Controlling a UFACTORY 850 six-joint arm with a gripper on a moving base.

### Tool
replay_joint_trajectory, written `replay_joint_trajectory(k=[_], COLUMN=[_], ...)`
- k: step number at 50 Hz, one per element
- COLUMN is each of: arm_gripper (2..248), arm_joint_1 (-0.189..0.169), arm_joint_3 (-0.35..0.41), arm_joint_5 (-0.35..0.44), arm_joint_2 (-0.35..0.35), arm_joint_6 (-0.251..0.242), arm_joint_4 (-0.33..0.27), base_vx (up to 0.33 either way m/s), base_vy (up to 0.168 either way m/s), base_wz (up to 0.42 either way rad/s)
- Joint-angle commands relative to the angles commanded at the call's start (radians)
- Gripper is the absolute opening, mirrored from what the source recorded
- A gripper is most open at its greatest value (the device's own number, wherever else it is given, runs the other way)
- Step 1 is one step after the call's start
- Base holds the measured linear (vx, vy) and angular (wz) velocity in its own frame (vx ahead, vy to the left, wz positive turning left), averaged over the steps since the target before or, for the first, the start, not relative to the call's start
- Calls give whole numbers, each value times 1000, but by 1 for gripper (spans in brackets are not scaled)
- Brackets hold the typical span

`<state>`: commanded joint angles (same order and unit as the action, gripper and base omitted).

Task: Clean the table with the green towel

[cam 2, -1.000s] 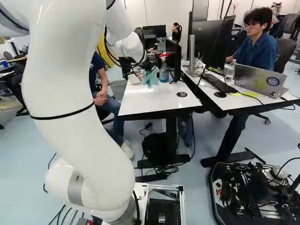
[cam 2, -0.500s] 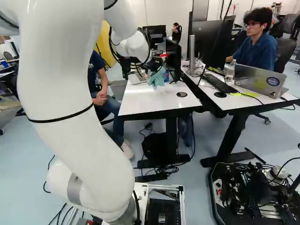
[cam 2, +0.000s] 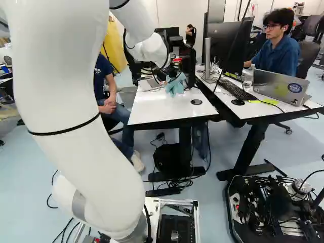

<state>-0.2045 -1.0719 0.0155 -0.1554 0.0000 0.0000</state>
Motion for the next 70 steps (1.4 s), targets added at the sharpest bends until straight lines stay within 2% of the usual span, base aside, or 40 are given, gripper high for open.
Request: replay_joint_trajectory(k=[11,29,70], arm_gripper=[25,25,25], arm_joint_1=[-25,-29,-41], arm_joint_3=[0,1,-52], arm_joint_5=[0,0,0], arm_joint_2=[0,-19,-150], arm_joint_6=[0,0,0], arm_joint_4=[0,0,0], base_vx=[0,0,0], base_vy=[0,0,0], base_wz=[0,0,0])
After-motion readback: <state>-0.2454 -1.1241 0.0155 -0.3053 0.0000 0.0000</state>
